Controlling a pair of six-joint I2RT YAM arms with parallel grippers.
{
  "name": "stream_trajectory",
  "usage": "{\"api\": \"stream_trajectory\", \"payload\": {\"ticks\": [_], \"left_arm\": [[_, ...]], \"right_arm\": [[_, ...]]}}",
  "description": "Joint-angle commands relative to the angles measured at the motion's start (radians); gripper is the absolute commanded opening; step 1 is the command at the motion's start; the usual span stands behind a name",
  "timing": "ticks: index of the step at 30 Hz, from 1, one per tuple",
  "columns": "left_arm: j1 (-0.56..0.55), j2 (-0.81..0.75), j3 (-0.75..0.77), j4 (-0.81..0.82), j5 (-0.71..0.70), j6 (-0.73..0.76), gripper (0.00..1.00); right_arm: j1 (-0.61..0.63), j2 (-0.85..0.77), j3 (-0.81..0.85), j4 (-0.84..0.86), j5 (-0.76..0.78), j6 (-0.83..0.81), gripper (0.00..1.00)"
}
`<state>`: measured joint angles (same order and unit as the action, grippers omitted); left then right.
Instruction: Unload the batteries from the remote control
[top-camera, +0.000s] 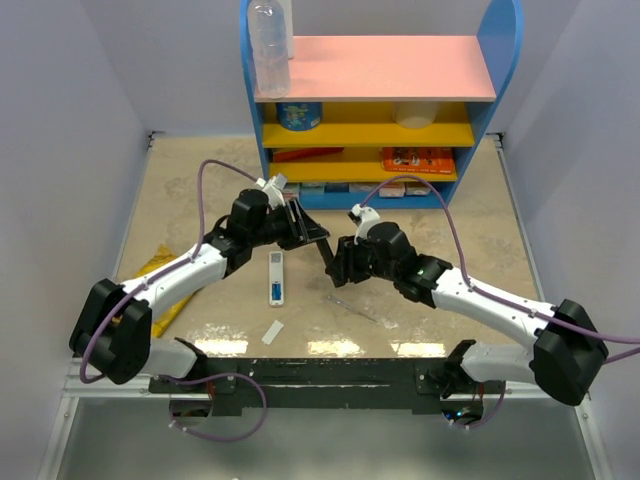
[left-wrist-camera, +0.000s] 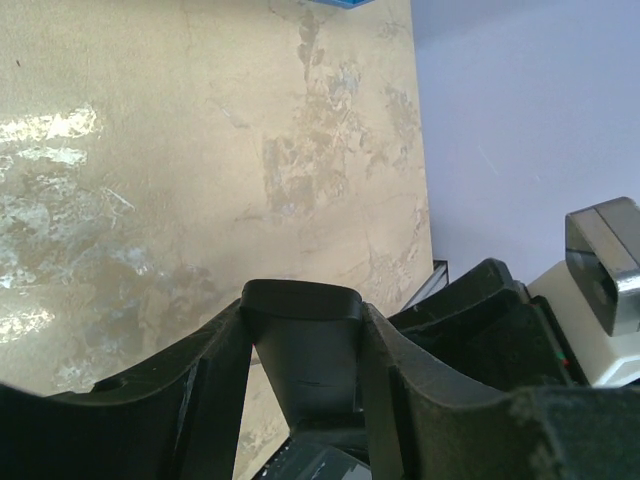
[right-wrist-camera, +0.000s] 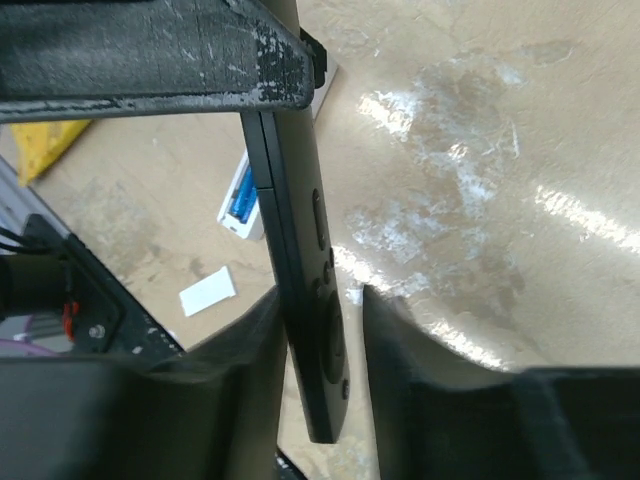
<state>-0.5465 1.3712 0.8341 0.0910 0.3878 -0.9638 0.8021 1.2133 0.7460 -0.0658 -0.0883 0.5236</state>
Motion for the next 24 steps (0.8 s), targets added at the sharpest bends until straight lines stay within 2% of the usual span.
{"api": "stream_trajectory", "payload": {"ticks": [1, 5, 6, 7, 8, 10, 11, 12, 16, 20, 23, 24], "left_arm": [[-0.003, -0.043, 0.026, 0.042, 0.010, -0.038, 0.00], [-0.003, -0.047, 0.022, 0.042, 0.016, -0.020, 0.00], [-0.003, -0.047, 0.022, 0.042, 0.022, -0.012, 0.01], [-0.001, -0.053, 0.023, 0.035, 0.022, 0.009, 0.08], [-0.001, -0.057, 0.022, 0.029, 0.019, 0.025, 0.30], [0.006, -0.075, 0.020, 0.013, 0.010, 0.080, 0.53], [0.011, -0.078, 0.025, 0.000, 0.010, 0.101, 0.70], [0.019, -0.083, 0.028, -0.019, 0.013, 0.149, 0.75], [0.043, -0.115, 0.046, -0.127, 0.016, 0.281, 0.83], [0.056, -0.149, 0.036, -0.160, 0.008, 0.385, 0.82], [0.083, -0.178, -0.010, -0.111, 0.092, 0.404, 0.80], [0.098, -0.187, -0.022, -0.055, 0.173, 0.392, 0.80]], "right_arm": [[0.016, -0.017, 0.015, 0.046, 0.087, 0.022, 0.27], [0.016, -0.052, -0.016, 0.061, 0.061, 0.050, 0.02], [0.016, -0.057, -0.017, 0.061, 0.030, 0.061, 0.00], [0.016, -0.060, -0.020, 0.061, 0.016, 0.072, 0.00], [0.014, -0.060, -0.022, 0.063, -0.002, 0.082, 0.00], [0.016, -0.055, -0.017, 0.046, -0.025, 0.088, 0.00], [0.014, -0.052, -0.016, 0.040, -0.037, 0.085, 0.00], [0.013, -0.051, -0.017, 0.035, -0.066, 0.084, 0.00], [0.002, -0.057, -0.020, 0.012, -0.122, 0.075, 0.00], [-0.021, -0.063, -0.039, 0.033, -0.212, 0.079, 0.00], [-0.046, -0.093, -0.074, 0.089, -0.287, 0.107, 0.00], [-0.061, -0.110, -0.082, 0.113, -0.315, 0.113, 0.00]]}}
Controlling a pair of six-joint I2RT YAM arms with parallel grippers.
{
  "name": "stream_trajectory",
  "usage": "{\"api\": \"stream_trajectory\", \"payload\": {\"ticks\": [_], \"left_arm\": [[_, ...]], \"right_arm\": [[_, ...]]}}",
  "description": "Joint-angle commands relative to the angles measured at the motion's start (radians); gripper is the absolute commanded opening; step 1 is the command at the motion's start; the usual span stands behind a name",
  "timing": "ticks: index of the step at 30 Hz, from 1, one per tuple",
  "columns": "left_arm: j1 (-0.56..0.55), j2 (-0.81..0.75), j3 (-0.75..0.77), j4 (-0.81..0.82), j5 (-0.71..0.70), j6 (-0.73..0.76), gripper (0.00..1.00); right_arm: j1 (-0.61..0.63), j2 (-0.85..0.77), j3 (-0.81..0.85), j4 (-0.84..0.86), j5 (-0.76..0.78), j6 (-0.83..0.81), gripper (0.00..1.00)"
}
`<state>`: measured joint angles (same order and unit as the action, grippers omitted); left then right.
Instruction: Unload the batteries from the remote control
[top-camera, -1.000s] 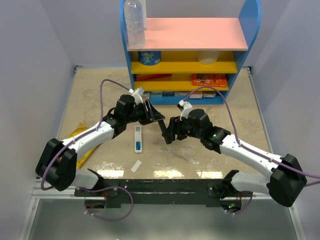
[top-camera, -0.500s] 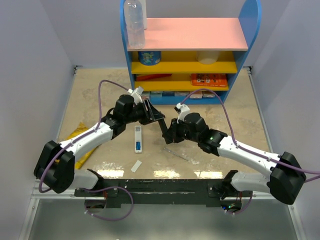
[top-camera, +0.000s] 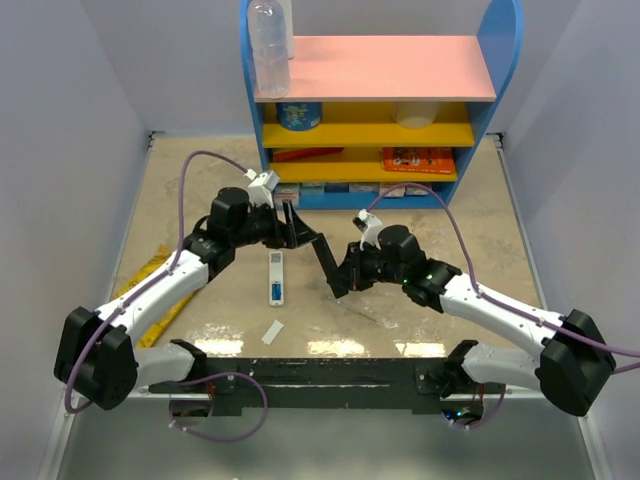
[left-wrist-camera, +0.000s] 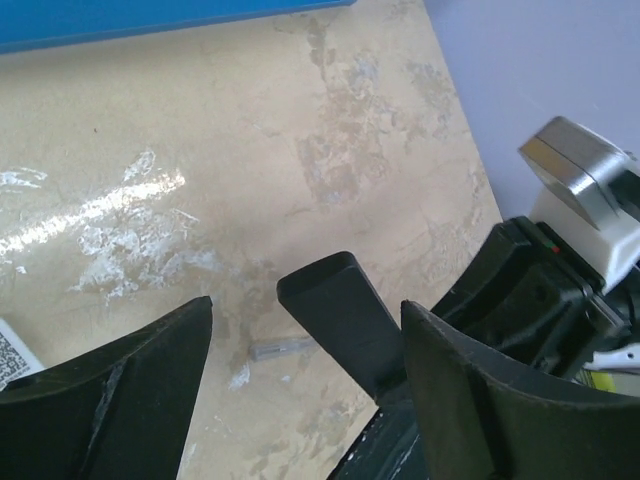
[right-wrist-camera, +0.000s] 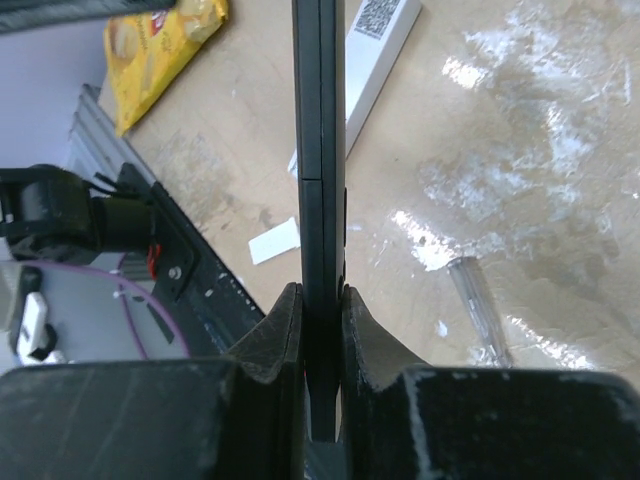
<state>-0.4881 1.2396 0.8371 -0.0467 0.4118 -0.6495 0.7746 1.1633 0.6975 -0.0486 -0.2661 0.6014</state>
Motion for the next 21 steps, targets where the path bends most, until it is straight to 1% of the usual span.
{"api": "stream_trajectory", "payload": {"ticks": [1, 3, 6, 7, 9, 10, 12, 13, 18, 20, 21], "left_arm": [[0.064, -0.058, -0.038, 0.106, 0.186, 0.071, 0.79], [0.083, -0.066, -0.073, 0.149, 0.273, 0.064, 0.80], [0.089, -0.065, -0.116, 0.234, 0.355, 0.056, 0.83], [0.088, -0.065, -0.128, 0.290, 0.378, 0.045, 0.84], [0.088, -0.058, -0.171, 0.359, 0.425, 0.004, 0.85], [0.088, -0.057, -0.184, 0.414, 0.432, -0.007, 0.86], [0.086, -0.057, -0.210, 0.461, 0.452, -0.035, 0.87], [0.080, -0.057, -0.219, 0.511, 0.458, -0.044, 0.88], [0.043, -0.025, -0.227, 0.580, 0.455, -0.065, 0.89], [0.037, -0.012, -0.233, 0.610, 0.455, -0.081, 0.89], [0.034, -0.006, -0.239, 0.657, 0.456, -0.102, 0.89]], "right_arm": [[-0.044, -0.066, -0.042, 0.111, -0.162, 0.046, 0.00], [-0.084, -0.077, -0.067, 0.145, -0.243, 0.086, 0.00], [-0.130, -0.099, -0.116, 0.257, -0.346, 0.167, 0.00], [-0.136, -0.106, -0.128, 0.321, -0.369, 0.188, 0.00], [-0.138, -0.111, -0.145, 0.364, -0.398, 0.231, 0.00], [-0.138, -0.109, -0.147, 0.395, -0.407, 0.241, 0.00], [-0.138, -0.109, -0.156, 0.433, -0.424, 0.277, 0.00], [-0.140, -0.109, -0.161, 0.467, -0.436, 0.290, 0.00], [-0.140, -0.111, -0.188, 0.561, -0.472, 0.365, 0.00], [-0.140, -0.109, -0.207, 0.633, -0.490, 0.406, 0.00], [-0.138, -0.111, -0.208, 0.638, -0.490, 0.409, 0.00]]}}
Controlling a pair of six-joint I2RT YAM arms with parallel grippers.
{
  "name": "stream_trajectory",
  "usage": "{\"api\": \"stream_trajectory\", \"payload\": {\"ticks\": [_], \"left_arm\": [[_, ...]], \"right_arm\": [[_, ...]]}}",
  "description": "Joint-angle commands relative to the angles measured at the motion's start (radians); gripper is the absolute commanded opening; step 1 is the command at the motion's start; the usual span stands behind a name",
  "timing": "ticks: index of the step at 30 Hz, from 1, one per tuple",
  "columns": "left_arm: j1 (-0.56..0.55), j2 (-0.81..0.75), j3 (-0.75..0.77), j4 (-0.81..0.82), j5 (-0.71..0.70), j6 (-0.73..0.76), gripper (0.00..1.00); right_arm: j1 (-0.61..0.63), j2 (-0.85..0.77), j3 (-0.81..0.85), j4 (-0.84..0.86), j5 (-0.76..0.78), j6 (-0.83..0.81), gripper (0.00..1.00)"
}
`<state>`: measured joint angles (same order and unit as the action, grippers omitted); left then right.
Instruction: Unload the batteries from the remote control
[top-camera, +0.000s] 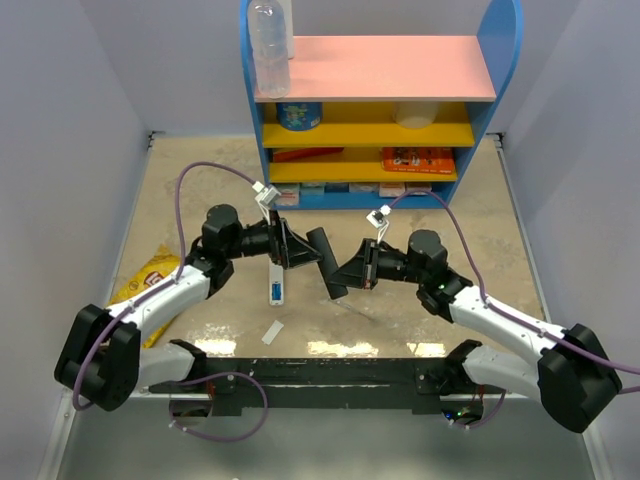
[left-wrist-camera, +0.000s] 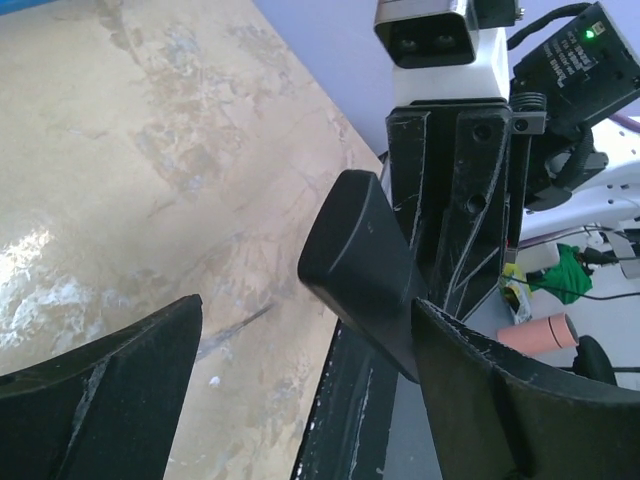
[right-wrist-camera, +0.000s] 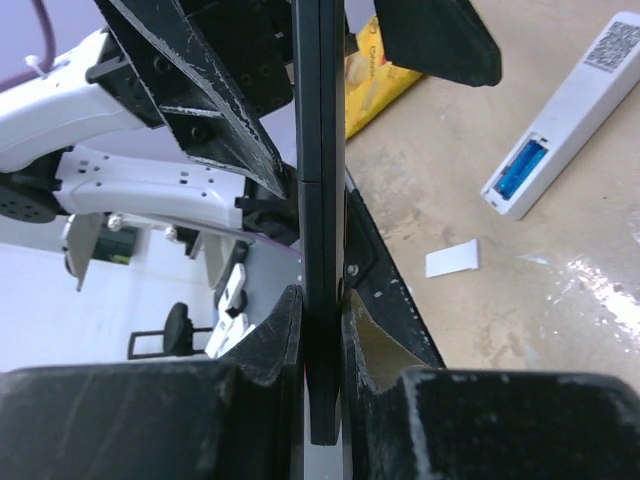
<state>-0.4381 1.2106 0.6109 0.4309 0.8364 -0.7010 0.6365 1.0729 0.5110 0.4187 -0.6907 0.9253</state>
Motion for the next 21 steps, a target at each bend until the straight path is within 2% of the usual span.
{"api": "stream_trajectory", "payload": {"ticks": [1, 9, 13, 14, 18, 21], "left_arm": [[-0.017, 0.024, -0.023, 0.204, 0.032, -0.064, 0.89], [-0.034, 0.033, -0.053, 0.325, 0.036, -0.123, 0.88], [-0.047, 0.053, -0.053, 0.335, 0.024, -0.124, 0.84], [-0.048, 0.062, -0.053, 0.342, 0.020, -0.126, 0.82], [-0.048, 0.079, -0.046, 0.362, 0.015, -0.126, 0.65], [-0.048, 0.086, -0.043, 0.373, -0.003, -0.127, 0.59]], "right_arm": [[0.000, -0.022, -0.022, 0.170, -0.064, 0.086, 0.00], [0.000, -0.028, -0.031, 0.187, -0.059, 0.098, 0.00], [0.000, -0.016, -0.038, 0.210, -0.059, 0.113, 0.00], [0.000, -0.014, -0.040, 0.218, -0.062, 0.116, 0.00], [0.000, -0.013, -0.052, 0.250, -0.081, 0.130, 0.00], [0.000, -0.019, -0.063, 0.246, -0.087, 0.130, 0.00]]}}
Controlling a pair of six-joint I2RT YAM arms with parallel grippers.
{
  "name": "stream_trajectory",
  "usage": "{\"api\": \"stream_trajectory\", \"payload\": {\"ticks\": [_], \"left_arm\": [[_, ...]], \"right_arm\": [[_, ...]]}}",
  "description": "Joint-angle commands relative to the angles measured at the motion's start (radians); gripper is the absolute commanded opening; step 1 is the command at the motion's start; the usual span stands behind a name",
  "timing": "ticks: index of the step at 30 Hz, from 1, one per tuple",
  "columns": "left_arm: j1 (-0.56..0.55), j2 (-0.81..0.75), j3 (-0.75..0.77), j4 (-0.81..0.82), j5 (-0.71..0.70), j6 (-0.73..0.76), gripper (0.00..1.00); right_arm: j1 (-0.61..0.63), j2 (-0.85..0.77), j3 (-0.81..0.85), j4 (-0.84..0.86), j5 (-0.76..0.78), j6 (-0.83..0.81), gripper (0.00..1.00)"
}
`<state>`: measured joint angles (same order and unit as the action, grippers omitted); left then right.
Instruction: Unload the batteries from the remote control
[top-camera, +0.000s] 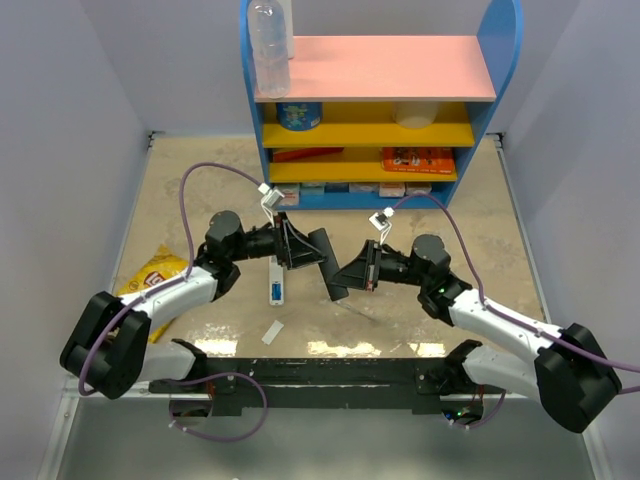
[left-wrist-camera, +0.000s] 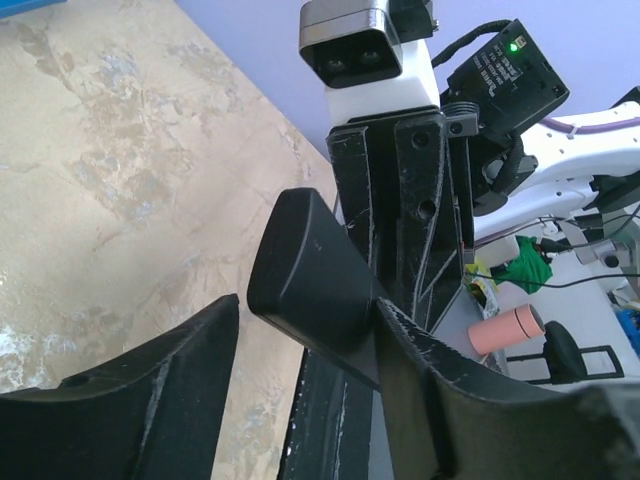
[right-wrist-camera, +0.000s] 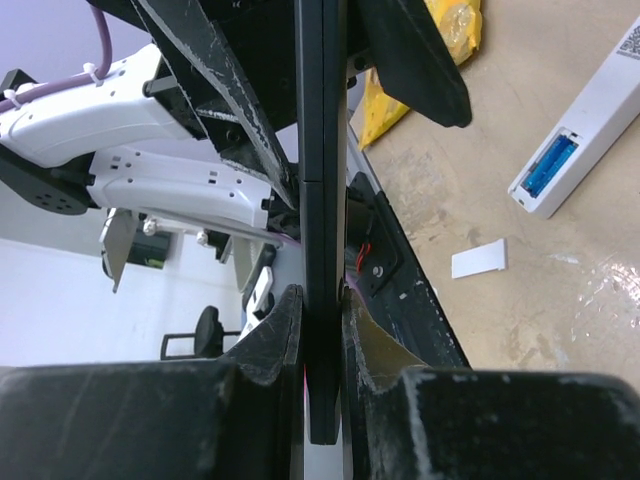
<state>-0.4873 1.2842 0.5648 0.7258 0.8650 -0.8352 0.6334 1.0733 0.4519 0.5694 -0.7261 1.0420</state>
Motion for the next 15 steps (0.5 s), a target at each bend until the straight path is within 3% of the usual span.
{"api": "stream_trajectory", "payload": {"ticks": [1, 4, 8, 13, 15], "left_arm": [[0.001, 0.010, 0.001, 0.084, -0.035, 0.004, 0.59], [0.001, 0.015, 0.003, 0.113, -0.052, -0.013, 0.55], [0.003, 0.036, 0.003, 0.139, -0.067, -0.030, 0.43], [0.009, 0.053, 0.001, 0.152, -0.072, -0.039, 0.41], [0.015, 0.055, 0.003, 0.150, -0.073, -0.038, 0.35]], "right_arm": [[0.003, -0.018, -0.013, 0.093, -0.058, 0.009, 0.00], [0.003, -0.012, -0.028, 0.090, -0.068, 0.006, 0.00], [0.003, -0.019, -0.044, 0.093, -0.068, 0.004, 0.00], [0.003, -0.041, -0.053, 0.086, -0.070, 0.004, 0.00], [0.003, -0.050, -0.061, 0.081, -0.068, 0.004, 0.00]]}}
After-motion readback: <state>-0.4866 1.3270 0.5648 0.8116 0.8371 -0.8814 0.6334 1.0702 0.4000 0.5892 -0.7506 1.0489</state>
